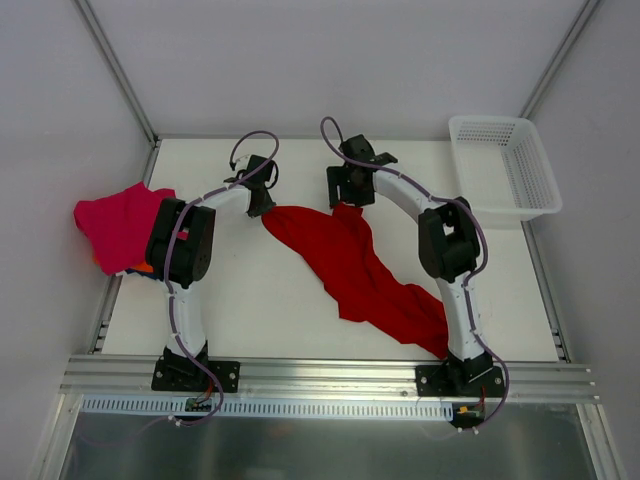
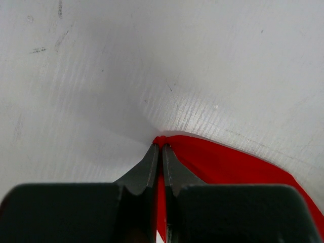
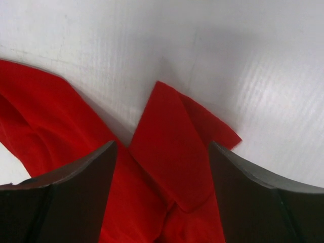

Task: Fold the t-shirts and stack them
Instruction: Flatten the tshirt out

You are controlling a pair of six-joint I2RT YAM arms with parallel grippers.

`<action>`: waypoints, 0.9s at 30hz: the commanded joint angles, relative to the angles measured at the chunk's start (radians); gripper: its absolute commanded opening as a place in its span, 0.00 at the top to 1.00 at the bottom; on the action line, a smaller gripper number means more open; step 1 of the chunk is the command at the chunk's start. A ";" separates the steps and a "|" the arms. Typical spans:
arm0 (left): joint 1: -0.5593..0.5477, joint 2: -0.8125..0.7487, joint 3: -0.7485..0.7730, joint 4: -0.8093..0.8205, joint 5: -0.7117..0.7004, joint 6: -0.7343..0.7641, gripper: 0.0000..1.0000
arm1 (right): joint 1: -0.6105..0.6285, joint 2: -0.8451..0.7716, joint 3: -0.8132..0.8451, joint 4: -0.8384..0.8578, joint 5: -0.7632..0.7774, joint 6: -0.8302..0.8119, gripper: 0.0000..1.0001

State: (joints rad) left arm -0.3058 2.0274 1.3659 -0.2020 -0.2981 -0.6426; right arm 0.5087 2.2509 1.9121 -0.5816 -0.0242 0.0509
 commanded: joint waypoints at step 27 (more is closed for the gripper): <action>0.010 -0.068 -0.047 -0.039 -0.022 0.020 1.00 | 0.034 -0.060 -0.019 0.012 0.266 -0.026 0.99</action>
State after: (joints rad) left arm -0.3058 2.0193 1.3529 -0.1936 -0.2974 -0.6418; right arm 0.5449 2.3371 1.9587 -0.5854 0.1131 0.0566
